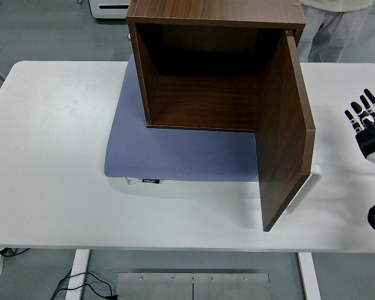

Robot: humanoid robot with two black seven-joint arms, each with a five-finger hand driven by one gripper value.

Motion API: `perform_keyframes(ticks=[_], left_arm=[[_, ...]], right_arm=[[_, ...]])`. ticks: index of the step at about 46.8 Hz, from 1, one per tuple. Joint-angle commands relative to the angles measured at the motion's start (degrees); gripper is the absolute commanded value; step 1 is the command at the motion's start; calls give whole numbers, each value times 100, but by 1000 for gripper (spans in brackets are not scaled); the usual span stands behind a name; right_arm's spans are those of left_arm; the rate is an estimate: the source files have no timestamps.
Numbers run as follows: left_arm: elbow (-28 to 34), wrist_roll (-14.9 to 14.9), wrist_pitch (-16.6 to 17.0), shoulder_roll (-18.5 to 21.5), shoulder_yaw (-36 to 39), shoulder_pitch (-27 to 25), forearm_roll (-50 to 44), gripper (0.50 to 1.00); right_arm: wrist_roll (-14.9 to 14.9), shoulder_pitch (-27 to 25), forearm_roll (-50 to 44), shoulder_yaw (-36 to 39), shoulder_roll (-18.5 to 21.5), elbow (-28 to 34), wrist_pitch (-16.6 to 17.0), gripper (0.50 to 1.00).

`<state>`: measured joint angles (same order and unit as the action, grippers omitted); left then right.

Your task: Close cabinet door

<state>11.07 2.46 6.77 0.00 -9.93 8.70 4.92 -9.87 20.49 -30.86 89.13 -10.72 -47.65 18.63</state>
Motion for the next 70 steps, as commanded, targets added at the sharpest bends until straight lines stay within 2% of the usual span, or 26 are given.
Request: perform_keyframes(ticks=[1,70], left_arm=[[0,0,0,0,0,0,0,1000],[0,0,0,0,9,79,0,1000]], right_arm=[[3,-1,1,-9,0,2,0,1000],[12,7,1,0,-343,2,35,1000]])
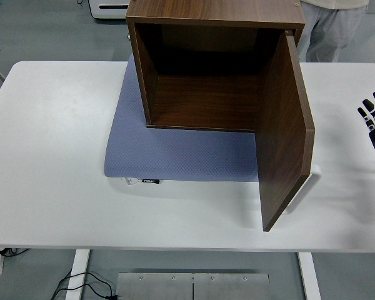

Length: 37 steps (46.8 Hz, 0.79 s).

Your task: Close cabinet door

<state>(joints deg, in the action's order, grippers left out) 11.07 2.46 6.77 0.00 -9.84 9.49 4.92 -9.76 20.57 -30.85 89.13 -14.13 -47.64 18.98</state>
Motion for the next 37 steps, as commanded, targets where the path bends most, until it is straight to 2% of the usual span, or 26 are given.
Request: perform_keyframes(ticks=[1,29,37], left_arm=[[0,0,0,0,0,0,1,1000],[0,0,0,0,0,0,-8,1000],[0,0,0,0,0,0,1,1000]], right_arm=[[0,0,0,0,-2,1,0,1000],[0,-9,0,0,-20,-8,0,1000],[17,-61,0,-9,-143,-17,9,1000]])
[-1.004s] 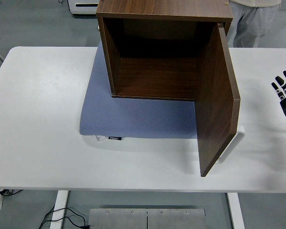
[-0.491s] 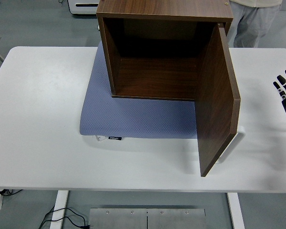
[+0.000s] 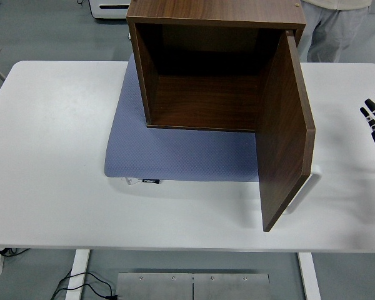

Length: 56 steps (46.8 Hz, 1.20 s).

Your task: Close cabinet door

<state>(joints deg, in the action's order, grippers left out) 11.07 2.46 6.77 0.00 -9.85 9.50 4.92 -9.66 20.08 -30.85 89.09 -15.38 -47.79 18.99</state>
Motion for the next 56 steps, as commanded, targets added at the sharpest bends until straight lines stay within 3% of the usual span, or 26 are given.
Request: perform_keyframes(ticks=[1,18,33,42,56], left_arm=[[0,0,0,0,1,-1,0,1000],[0,0,0,0,1,-1,0,1000],[0,0,0,0,1,-1,0,1000],[0,0,0,0,1,-1,0,1000],[0,0,0,0,1,-1,0,1000]], right_arm=[[8,-13,0,-6,-18,-2,8,1000],[17,-22,0,11,-79,-2,8,1000],[17,-285,8,46,-598,-169,184,1000],[8,-645,17,108,-949,-617,228,1000],[8,-1603,17,424,-1257,-1654,228,1000]])
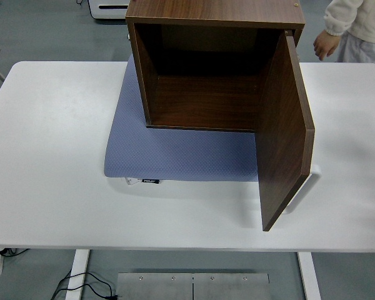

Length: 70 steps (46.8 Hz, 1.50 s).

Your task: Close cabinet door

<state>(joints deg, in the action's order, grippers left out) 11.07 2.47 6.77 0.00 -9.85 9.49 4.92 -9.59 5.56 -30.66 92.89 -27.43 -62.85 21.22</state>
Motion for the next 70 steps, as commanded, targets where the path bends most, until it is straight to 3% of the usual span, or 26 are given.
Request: perform_keyframes(ticks=[1,23,38,49,70], left_arm=[[0,-1,0,0,1,0,0,1000],[0,-1,0,0,1,0,0,1000],[0,-1,0,0,1,0,0,1000],[0,-1,0,0,1,0,0,1000],[0,-1,0,0,1,0,0,1000]], right_arm=[[1,-212,-1,63,-70,-201,5,1000],[-25,-1944,-10,643,-246,-1756,348,1000],[-34,-2568,-62,555,-140,-2170,699,1000],[-25,-2867,-150,301,-96,-2346,1236,1000],[-34,-2841,-792,-411,308,-2645,1378,1000]])
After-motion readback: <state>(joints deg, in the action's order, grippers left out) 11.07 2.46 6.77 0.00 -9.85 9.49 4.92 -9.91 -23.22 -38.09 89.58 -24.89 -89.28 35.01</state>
